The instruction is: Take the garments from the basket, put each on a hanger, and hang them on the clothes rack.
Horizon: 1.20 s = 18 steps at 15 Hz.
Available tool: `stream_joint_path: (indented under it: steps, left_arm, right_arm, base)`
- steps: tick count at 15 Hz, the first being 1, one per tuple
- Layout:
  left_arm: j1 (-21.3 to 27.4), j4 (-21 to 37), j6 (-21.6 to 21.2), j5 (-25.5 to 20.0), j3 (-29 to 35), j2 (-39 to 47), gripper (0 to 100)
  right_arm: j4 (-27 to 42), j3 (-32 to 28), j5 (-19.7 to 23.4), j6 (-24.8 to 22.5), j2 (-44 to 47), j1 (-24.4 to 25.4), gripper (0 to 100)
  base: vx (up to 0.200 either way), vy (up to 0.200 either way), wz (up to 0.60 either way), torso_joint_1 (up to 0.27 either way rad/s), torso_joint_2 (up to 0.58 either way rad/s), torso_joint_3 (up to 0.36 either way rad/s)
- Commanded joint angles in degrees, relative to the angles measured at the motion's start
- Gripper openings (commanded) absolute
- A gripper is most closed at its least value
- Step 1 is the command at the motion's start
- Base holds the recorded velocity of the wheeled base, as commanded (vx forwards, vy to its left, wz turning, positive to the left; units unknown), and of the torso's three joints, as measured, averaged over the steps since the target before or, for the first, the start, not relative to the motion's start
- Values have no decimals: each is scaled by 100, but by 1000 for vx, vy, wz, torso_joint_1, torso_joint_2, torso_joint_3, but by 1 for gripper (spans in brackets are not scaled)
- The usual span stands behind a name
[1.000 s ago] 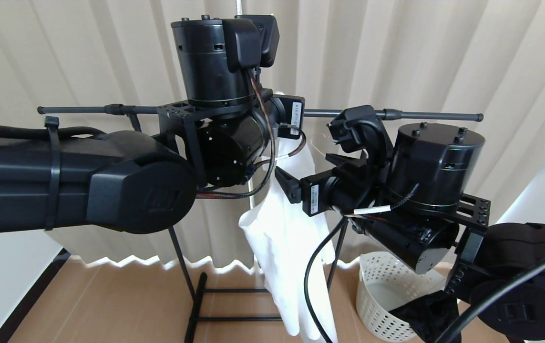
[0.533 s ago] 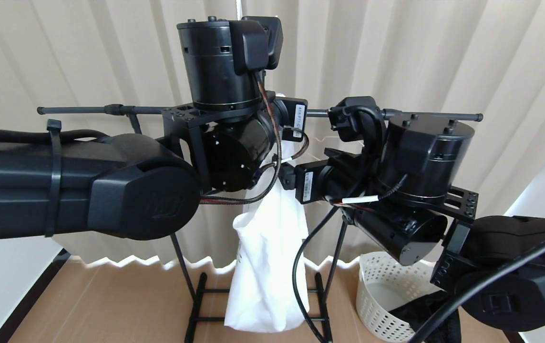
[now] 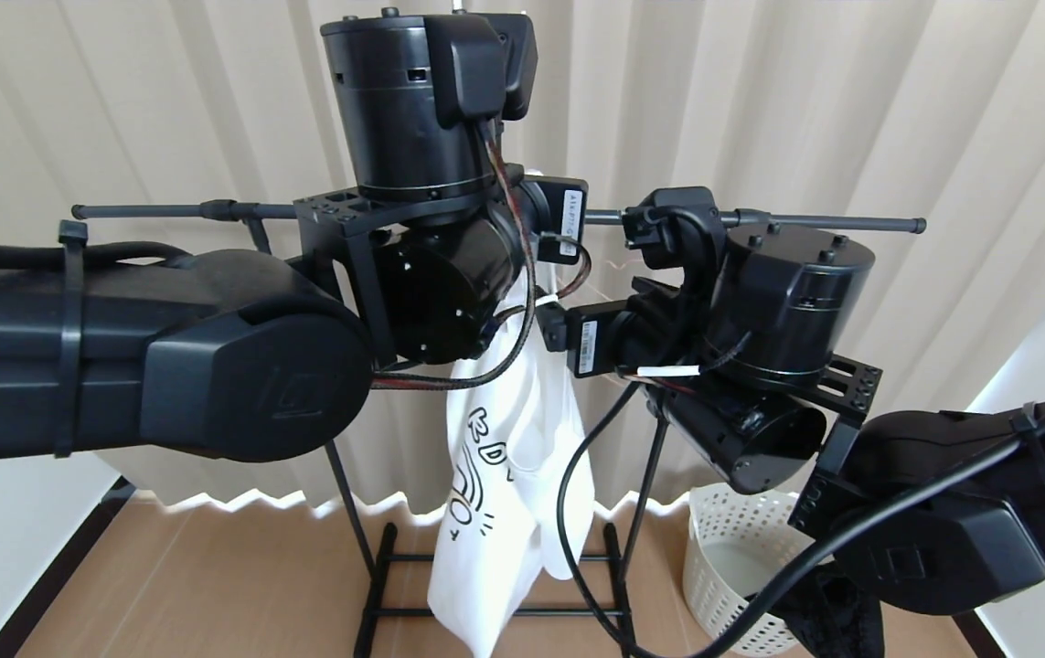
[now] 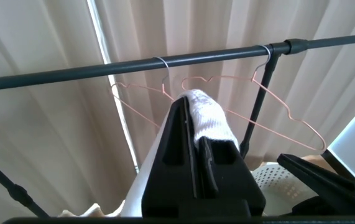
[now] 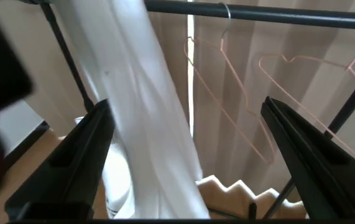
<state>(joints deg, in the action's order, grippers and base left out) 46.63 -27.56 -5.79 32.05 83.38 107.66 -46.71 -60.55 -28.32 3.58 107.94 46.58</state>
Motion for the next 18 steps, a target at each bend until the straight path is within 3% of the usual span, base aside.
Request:
stream_joint_path:
  steps: [1,6,13,14,18]
  left_arm:
    - [-13,-3,-36,3,2,-131,0]
    - [-31,-3,-194,3,2,-359,0]
    - [-31,-3,-186,3,-156,-394,0]
    - [-31,-12,-186,-6,-200,-386,0]
    - [-180,5,-142,-50,-525,-324,0]
  right_arm:
    - [-13,96,2,-183,8,-167,100]
    - [-48,729,37,-1132,-88,-492,100]
    - [-57,826,37,-1369,-88,-624,100]
    - [-66,817,37,-1369,-97,-624,0]
    - [-57,755,46,-1404,-308,-949,0]
  base:
    - [0,0,0,0,0,0]
    - [0,0,0,0,0,0]
    - [0,0,0,0,0,0]
    - [0,0,0,0,0,0]
    - [0,0,0,0,0,0]
